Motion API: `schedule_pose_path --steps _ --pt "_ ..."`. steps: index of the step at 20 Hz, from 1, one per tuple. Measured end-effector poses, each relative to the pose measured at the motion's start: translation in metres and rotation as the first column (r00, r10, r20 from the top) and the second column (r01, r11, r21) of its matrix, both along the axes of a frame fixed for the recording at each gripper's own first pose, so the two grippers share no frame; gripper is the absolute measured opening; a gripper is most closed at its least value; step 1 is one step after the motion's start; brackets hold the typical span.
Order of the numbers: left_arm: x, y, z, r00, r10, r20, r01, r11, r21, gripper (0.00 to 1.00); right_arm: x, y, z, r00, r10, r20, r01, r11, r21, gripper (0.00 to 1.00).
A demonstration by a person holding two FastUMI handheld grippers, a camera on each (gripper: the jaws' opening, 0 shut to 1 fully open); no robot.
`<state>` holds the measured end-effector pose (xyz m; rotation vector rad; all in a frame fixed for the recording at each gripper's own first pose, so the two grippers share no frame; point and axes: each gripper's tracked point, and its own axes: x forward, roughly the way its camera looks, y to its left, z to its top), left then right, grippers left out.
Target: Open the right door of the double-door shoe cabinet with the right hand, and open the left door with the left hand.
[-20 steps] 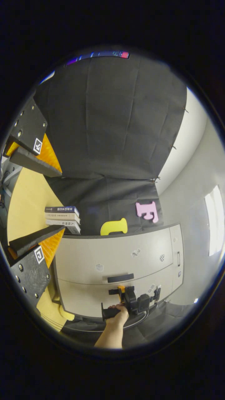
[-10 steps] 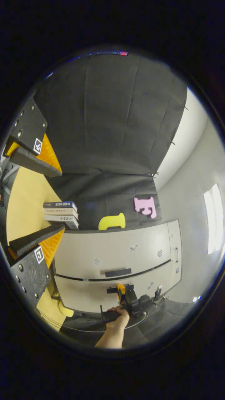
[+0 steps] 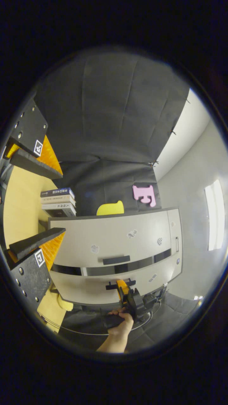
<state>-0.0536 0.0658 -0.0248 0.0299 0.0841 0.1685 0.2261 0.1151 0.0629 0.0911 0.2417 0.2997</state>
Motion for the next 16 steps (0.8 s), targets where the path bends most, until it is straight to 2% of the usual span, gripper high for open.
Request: schedule_pose_path --steps 16 --pt "0.026 -0.065 0.009 0.990 -0.142 0.026 0.142 0.990 -0.002 0.90 -0.034 -0.032 0.002 0.998 0.055 -0.002 -0.055 0.998 -0.002 0.19"
